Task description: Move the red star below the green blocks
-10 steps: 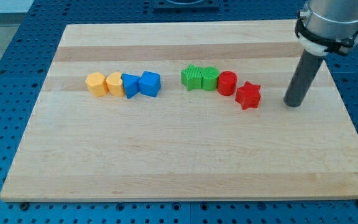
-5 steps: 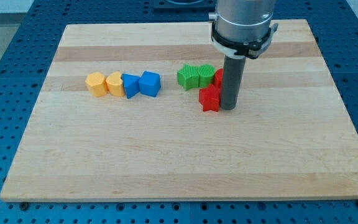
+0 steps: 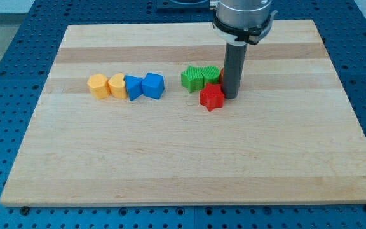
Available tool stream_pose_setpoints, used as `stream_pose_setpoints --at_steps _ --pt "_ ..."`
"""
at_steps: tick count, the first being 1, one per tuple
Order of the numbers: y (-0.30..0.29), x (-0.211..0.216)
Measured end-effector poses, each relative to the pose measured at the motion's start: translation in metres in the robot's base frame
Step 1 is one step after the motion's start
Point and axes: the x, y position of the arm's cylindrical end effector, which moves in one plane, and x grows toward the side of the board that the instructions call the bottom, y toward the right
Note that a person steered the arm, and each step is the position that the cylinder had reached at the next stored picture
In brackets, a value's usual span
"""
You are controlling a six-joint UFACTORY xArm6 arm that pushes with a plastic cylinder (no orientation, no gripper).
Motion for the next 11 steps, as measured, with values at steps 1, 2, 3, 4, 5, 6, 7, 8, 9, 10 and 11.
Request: stream_pose_setpoints --at_steps 1,2,3,4,5,6,7,8,9,10,11 --pt "0.0 0.022" --pt "-0.005 0.038" --pt "-0.011 0.044" --pt "-0.012 0.044" --pt "-0.016 0.041" --pt "-0.016 0.028" --pt "-0.016 0.015" --pt "-0.016 0.011" --pt "-0.015 0.031" --pt "-0.018 0.053" --pt "-0.033 0.053"
